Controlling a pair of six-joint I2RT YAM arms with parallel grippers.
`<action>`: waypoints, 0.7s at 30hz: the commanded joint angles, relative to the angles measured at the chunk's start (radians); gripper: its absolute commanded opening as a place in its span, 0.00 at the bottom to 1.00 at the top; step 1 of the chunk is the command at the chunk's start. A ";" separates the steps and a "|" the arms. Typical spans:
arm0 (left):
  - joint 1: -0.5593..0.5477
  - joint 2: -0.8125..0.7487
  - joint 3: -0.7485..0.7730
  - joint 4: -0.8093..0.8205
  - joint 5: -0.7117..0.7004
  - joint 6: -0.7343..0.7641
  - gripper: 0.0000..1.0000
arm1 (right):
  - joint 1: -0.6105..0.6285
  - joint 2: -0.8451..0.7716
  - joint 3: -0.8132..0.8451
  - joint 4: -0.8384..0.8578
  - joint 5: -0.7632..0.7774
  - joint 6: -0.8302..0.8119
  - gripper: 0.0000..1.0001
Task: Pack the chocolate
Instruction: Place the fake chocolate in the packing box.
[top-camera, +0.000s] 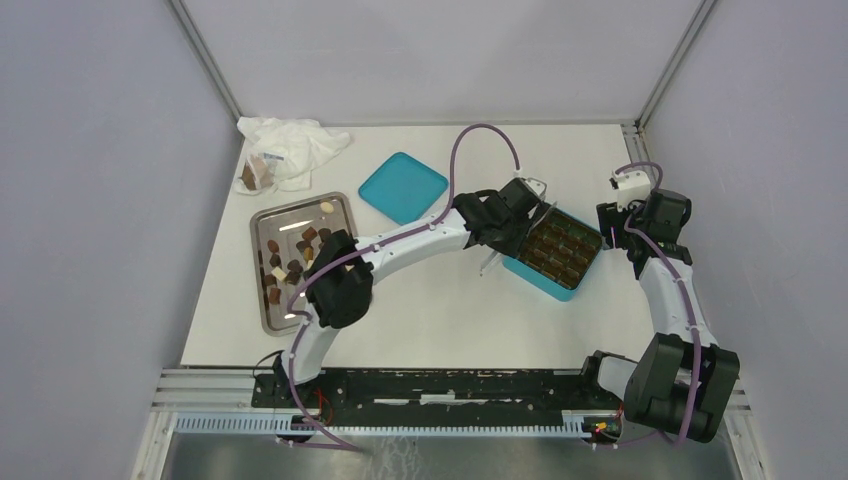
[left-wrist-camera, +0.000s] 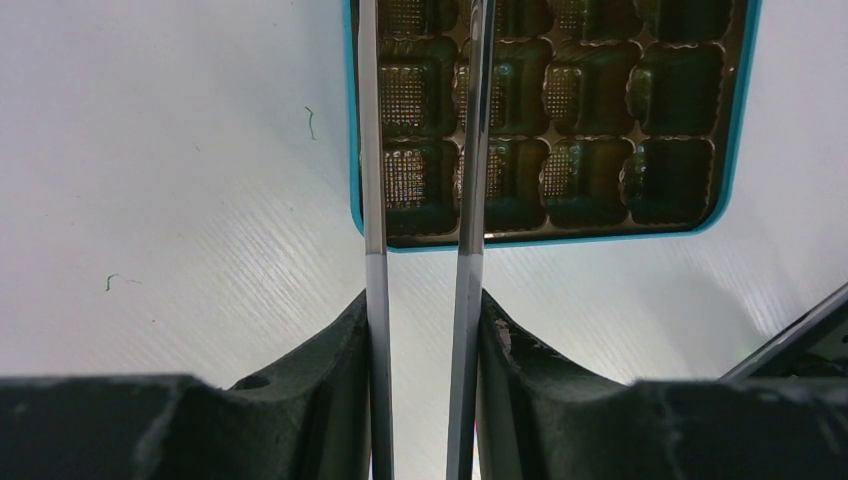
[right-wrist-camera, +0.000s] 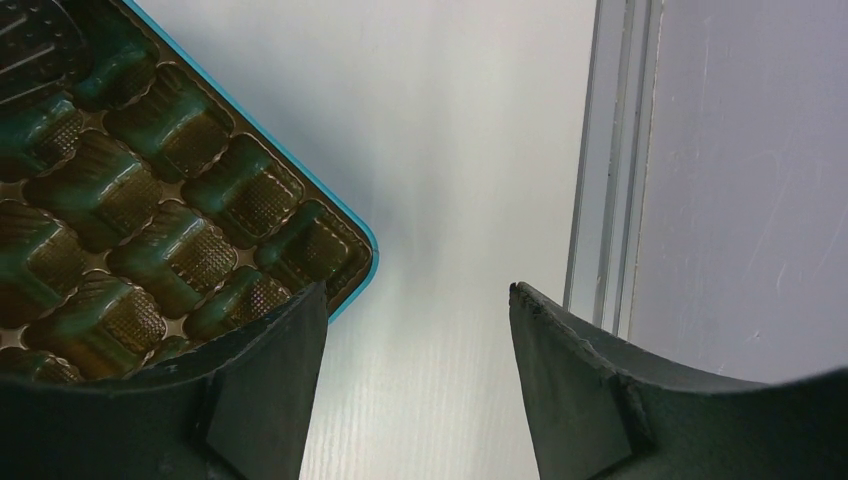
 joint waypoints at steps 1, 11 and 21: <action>-0.005 0.016 0.069 -0.005 -0.037 0.043 0.33 | -0.002 -0.019 0.044 0.007 -0.031 -0.009 0.72; -0.009 0.051 0.111 -0.023 -0.050 0.045 0.42 | -0.002 -0.027 0.045 0.004 -0.047 -0.012 0.72; -0.009 0.076 0.141 -0.037 -0.047 0.051 0.49 | -0.003 -0.027 0.046 0.002 -0.056 -0.015 0.72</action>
